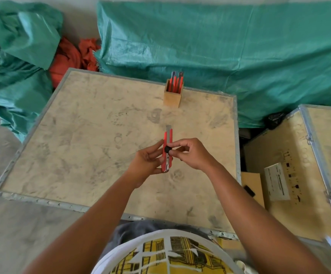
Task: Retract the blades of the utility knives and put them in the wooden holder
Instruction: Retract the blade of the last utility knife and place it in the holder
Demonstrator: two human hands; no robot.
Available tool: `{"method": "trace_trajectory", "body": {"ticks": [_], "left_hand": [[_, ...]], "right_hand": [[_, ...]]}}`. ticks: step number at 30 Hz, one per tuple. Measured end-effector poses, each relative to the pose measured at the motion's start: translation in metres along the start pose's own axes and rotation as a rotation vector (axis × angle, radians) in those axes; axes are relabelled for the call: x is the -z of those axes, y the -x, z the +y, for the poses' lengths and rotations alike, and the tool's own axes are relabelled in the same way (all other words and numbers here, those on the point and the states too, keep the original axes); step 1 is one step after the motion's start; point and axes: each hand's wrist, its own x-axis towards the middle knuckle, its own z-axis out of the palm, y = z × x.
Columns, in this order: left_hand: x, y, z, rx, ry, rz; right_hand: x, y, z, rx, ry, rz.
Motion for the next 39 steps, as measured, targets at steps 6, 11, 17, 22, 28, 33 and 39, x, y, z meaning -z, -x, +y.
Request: {"method": "trace_trajectory", "body": {"ticks": [6, 11, 17, 22, 28, 33, 39], "left_hand": [[0.009, -0.003, 0.014, -0.011, 0.087, -0.014], [0.005, -0.005, 0.022, -0.028, 0.098, -0.044], [-0.002, -0.008, 0.029, -0.032, 0.047, -0.084], [0.001, -0.008, 0.030, -0.035, 0.084, -0.092], [0.001, -0.008, 0.032, -0.040, 0.100, -0.102], [0.001, -0.009, 0.031, -0.023, 0.131, -0.112], [0.001, -0.017, 0.032, -0.002, 0.117, -0.133]], "right_hand": [[-0.001, 0.004, -0.009, 0.097, 0.151, -0.057], [0.003, 0.010, -0.018, 0.100, 0.194, -0.004], [0.001, 0.018, -0.021, 0.059, 0.198, 0.123], [0.001, 0.019, -0.027, 0.086, 0.167, 0.127], [0.000, 0.015, -0.027, 0.091, 0.161, 0.189], [0.000, 0.013, -0.026, 0.114, 0.121, 0.150], [0.005, 0.008, -0.021, 0.088, 0.109, 0.184]]}}
